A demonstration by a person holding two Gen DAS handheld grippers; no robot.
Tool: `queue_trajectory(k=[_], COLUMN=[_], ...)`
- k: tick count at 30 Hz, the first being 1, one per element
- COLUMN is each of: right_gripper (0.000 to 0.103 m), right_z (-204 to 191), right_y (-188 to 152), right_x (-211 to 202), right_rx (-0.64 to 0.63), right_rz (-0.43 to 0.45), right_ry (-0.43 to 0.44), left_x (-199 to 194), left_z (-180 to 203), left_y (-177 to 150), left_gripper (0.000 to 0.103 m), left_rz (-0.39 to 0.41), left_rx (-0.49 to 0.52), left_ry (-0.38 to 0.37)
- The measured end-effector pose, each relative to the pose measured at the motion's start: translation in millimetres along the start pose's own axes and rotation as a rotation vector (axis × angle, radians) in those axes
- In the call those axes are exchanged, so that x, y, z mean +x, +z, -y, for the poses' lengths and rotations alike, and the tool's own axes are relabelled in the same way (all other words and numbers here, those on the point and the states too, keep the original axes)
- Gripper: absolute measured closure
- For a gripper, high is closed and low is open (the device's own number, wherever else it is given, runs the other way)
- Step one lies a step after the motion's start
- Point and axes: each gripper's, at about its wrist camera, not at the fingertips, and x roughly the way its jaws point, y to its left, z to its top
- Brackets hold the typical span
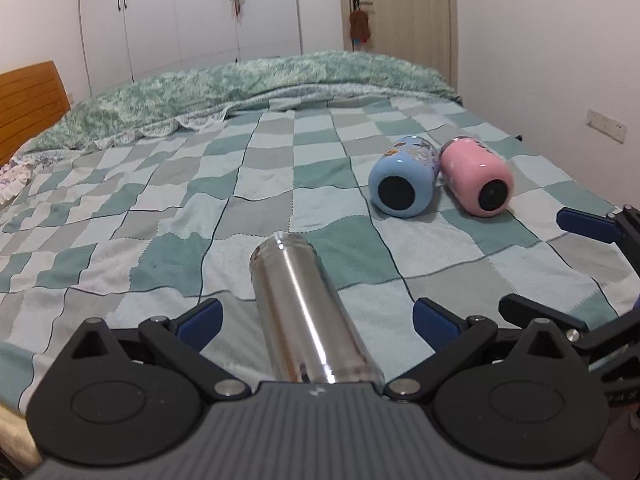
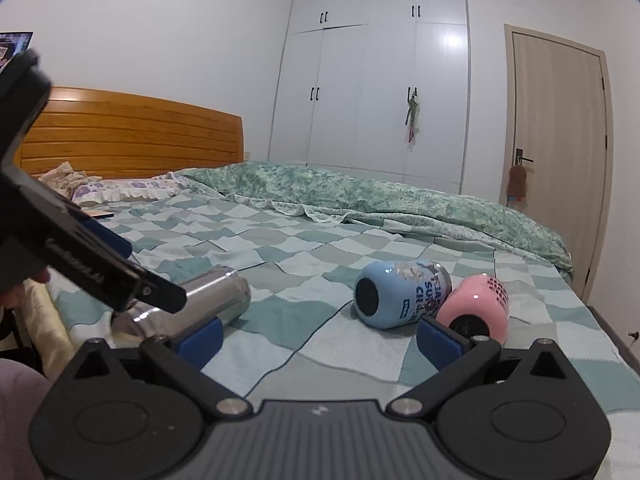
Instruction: Flip cup upright
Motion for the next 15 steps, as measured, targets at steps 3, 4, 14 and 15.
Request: queue_trajectory(k=[3,4,14,15], right_gripper=[0.0,0.0,0.0,0.0], right_z=[7.0,9.0,22.3,23.2], right_y=[3.2,4.6,12.5,12.3], right_x=[11.4,15.8,56.3,59.5], right_rx=[-0.004,-0.007,-0.024,-0.024], right_rz=[-0.011,-0.016,-0.079,-0.086], right_ry=[0.009,0.012,0.023,0.026], left_x=[14.2,19.9,86.8,92.0], left_z=[1.1,0.6,-20.7,-20.9], left_y=[13.2,17.7,56.2,58.5], left_gripper=[0.0,0.0,0.0,0.0], left_rz=[-0.042,-0.061,-0.278,-0.287], left_rx=[-0.003,-0.007,-0.108,-0.101], left_ry=[0.005,0.007,0.003,0.008])
